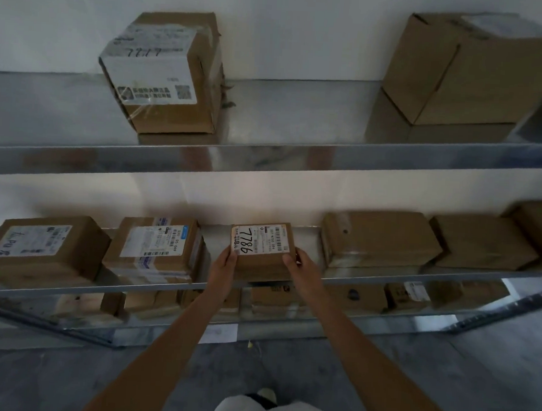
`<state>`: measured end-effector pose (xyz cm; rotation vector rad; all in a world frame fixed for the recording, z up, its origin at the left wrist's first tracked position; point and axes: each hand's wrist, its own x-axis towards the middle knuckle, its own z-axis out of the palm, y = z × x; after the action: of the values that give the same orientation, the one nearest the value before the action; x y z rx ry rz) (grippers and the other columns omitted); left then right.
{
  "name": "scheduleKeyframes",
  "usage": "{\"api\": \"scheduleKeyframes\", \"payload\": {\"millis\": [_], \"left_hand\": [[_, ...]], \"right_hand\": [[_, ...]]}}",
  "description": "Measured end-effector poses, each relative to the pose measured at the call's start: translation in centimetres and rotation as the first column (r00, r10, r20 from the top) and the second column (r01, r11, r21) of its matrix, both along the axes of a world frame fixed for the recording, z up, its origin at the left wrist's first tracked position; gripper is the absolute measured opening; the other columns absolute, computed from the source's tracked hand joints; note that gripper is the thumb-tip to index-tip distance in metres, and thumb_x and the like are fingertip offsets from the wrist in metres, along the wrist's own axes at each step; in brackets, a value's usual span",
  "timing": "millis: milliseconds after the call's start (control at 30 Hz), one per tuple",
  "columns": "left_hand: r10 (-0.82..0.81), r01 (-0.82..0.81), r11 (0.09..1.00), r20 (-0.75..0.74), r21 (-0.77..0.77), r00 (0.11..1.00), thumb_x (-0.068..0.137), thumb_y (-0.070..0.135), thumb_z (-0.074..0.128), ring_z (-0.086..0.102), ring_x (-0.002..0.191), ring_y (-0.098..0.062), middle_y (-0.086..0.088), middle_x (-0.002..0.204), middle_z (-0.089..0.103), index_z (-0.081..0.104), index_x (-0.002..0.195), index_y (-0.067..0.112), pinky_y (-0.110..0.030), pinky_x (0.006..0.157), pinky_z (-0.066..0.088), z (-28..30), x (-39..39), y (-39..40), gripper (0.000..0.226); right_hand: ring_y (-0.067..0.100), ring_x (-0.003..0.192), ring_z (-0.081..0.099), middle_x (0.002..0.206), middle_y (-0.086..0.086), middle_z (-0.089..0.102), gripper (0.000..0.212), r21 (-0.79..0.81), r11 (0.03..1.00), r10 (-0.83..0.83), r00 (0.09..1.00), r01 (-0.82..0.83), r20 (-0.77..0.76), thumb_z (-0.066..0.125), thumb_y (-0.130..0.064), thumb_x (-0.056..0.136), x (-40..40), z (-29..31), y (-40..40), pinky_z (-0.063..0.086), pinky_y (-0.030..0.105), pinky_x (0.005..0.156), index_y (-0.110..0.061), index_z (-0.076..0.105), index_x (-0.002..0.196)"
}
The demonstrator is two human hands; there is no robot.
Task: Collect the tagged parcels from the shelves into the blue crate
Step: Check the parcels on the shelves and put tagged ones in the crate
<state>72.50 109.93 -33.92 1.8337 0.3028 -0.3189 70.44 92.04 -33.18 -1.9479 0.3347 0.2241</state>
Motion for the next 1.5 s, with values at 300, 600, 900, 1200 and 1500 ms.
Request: {"api": "scheduleKeyframes", "payload": {"millis": [300,600,900,1200,1500], "left_hand": [[0.119,-0.131,0.978,0.081,0.16,0.99,0.104,0.025,0.033,0.058,0.092,-0.017,-0.016,0.119,0.059,0.048,0.116,0.011,-0.021,0.066,0.045,0.9,1.8,-0.9,0.024],[0.177,-0.175,0.984,0.395,-0.042,0.901,0.103,0.031,0.036,0.047,0.122,-0.021,-0.005,0.134,0.048,0.042,0.139,0.015,-0.033,0.101,0.042,4.7,-0.5,-16.0,0.04],[0.225,-0.24,0.966,-0.153,-0.091,0.962,0.094,0.058,0.033,0.061,0.108,-0.036,-0.011,0.11,0.066,0.062,0.115,0.015,-0.053,0.098,0.047,-5.5,2.1,-23.6,0.056],[0.415,-0.434,0.863,-0.127,-0.258,0.901,0.101,0.044,0.034,0.058,0.108,-0.021,-0.003,0.112,0.066,0.066,0.113,0.018,-0.041,0.104,0.037,6.7,-2.2,-22.7,0.043],[0.407,-0.414,0.835,-0.098,-0.361,0.908,0.101,0.035,0.042,0.063,0.104,-0.017,-0.004,0.117,0.066,0.058,0.126,0.013,-0.029,0.081,0.051,6.7,-1.4,-22.4,0.037]], "right_hand": [[0.021,0.125,0.051,0.14,0.006,0.051,0.051,-0.075,0.996,-0.036,0.999,0.038,0.037,0.051,-0.036,0.098,1.3,1.8,-1.1,0.04,0.026,0.095,-0.011,0.042,0.141],[0.034,0.132,0.034,0.143,0.019,0.041,0.052,-0.227,0.805,-0.478,0.826,0.548,0.299,0.052,-0.028,0.098,0.3,2.3,-21.1,0.029,0.043,0.109,-0.003,0.04,0.142],[0.03,0.126,0.049,0.139,0.01,0.05,0.059,-0.174,0.95,-0.27,0.962,0.26,-0.033,0.056,-0.033,0.095,1.4,1.2,-30.0,0.04,0.038,0.102,-0.008,0.036,0.145],[0.015,0.094,0.06,0.107,0.002,0.063,0.026,0.265,0.937,-0.232,0.973,0.228,-0.018,0.049,-0.041,0.098,0.2,4.7,-34.6,0.047,0.035,0.086,-0.02,0.06,0.109],[0.024,0.105,0.063,0.111,0.002,0.069,0.024,0.322,0.933,-0.161,0.987,0.158,-0.02,0.051,-0.045,0.095,0.3,5.3,-33.7,0.05,0.046,0.095,-0.031,0.061,0.112]]}}
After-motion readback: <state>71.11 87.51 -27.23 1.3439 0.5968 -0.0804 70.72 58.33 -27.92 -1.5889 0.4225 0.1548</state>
